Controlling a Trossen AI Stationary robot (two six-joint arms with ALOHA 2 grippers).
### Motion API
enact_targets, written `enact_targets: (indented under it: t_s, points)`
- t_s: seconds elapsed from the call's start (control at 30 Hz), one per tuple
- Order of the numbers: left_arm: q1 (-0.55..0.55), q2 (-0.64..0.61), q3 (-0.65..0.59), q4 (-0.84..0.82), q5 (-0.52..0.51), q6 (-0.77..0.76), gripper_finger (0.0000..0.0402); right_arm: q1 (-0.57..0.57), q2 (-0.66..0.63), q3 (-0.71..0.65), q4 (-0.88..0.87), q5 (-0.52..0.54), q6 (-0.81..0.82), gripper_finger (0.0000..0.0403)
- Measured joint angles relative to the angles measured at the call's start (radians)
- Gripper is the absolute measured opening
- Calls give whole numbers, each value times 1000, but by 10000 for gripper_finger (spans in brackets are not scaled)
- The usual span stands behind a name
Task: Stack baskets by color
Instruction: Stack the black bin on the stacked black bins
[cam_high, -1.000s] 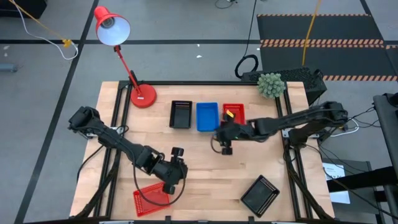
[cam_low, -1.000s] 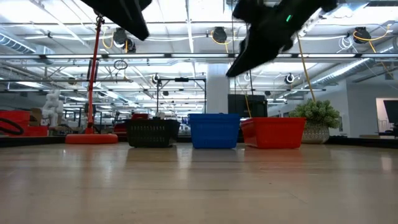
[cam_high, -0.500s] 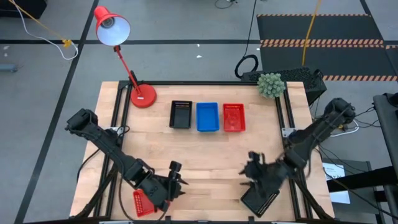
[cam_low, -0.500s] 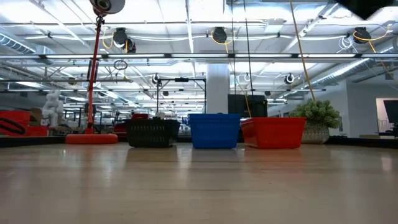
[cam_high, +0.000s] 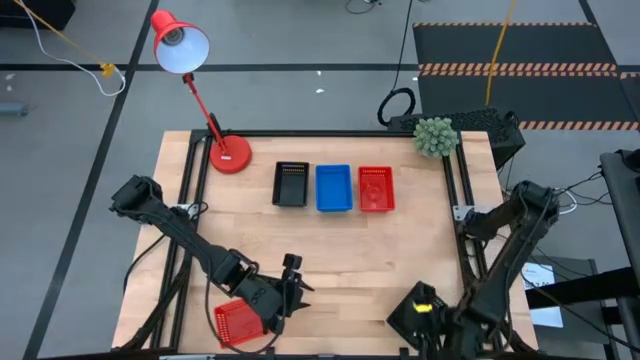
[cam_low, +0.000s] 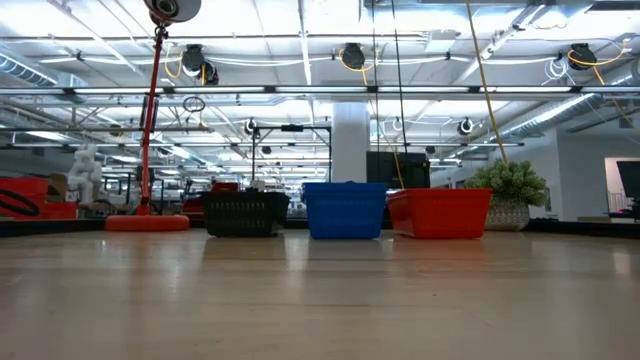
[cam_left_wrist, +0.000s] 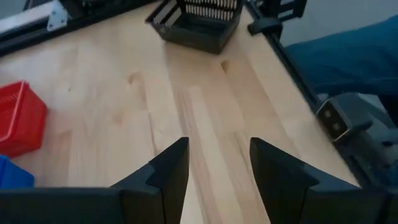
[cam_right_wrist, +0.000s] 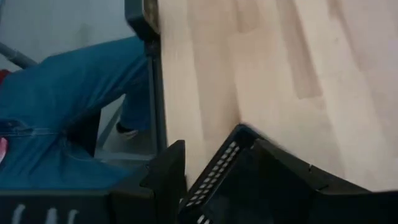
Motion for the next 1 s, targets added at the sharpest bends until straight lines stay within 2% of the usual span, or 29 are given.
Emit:
enact_targets:
  t_s: [0.2,0.47,0.67,1.0]
  points:
    - [8,7,0,1,1,0,172,30,88,101,-66,-10,19,183]
    - [-5,32,-1,3,6,-13,172,44,138,111,-60,-157,138,183]
    - [-7,59,-1,41,6,-28,172,66,148,111,-52,-193,221,183]
    - [-3,105,0,75,17,-36,172,93,161,111,-29,-73,190,183]
